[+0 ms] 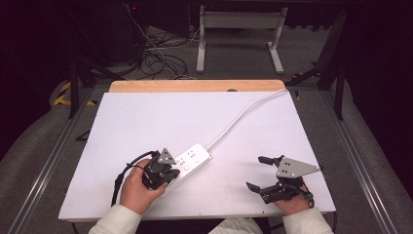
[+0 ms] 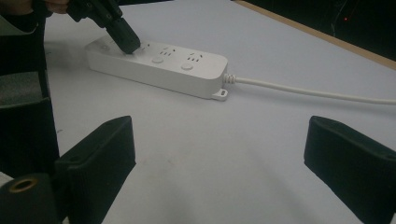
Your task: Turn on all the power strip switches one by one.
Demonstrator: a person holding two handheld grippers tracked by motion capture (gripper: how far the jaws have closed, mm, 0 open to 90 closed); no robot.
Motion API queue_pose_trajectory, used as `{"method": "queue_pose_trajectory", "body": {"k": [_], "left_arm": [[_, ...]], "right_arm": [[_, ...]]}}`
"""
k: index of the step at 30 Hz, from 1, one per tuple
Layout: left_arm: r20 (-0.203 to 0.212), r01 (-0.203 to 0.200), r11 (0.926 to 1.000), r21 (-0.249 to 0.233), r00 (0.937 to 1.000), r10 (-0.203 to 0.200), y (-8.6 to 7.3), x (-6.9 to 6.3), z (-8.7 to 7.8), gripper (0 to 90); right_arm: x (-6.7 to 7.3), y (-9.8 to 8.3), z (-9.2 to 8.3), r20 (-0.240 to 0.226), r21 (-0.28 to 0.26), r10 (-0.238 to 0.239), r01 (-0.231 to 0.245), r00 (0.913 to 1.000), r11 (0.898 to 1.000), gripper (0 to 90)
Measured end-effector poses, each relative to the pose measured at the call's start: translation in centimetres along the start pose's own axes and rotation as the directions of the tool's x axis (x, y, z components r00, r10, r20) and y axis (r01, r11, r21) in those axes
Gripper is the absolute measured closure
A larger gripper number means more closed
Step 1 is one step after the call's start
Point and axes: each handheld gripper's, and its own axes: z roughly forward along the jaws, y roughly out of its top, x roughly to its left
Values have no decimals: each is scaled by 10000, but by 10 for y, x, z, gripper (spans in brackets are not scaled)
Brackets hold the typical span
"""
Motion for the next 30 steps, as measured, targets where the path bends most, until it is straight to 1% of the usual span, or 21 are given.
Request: {"method": "queue_pose_trajectory", "body": {"k": [1,3,7,13,16,19,25,26,29,30], "left_arm": [[-22,-17,10000,8,10000,17,0,0,0,900],[74,-1,10000,13,10000,1,0,1,1,900],[15,-127,9999,53,9999,127,0,0,1,900],[13,-64,10000,15,10000,64,-1,0,2,900],[116,-65,10000,19,9999,65,-2,1,2,900],[24,-134,9999,60,9999,134,-1,0,2,900],[126,-13,10000,76,9999,12,-2,1,3,900],[95,-22,10000,11,10000,22,-3,1,3,900],[-67,-48,10000,19,10000,48,-2,0,3,900],[-625,-182,9995,-257,9979,166,-5,-3,0,900]], "right_arm": [[0,0,0,-1,-4,10,-10,10000,10000,94],[0,0,0,3,-6,-21,21,10000,10000,94],[0,0,0,-16,9,-10,10,10000,10000,94],[1,0,0,-21,13,-35,35,10000,10000,94],[1,0,1,-31,22,-39,40,10000,10000,94],[1,0,1,-34,47,-53,53,10000,10000,94],[1,0,1,-50,23,-28,28,10000,10000,94],[1,0,1,-55,32,-27,28,10000,10000,94],[2,0,1,-52,36,-18,18,10000,10000,94],[2,0,1,-47,26,-17,17,10000,10000,94]]}}
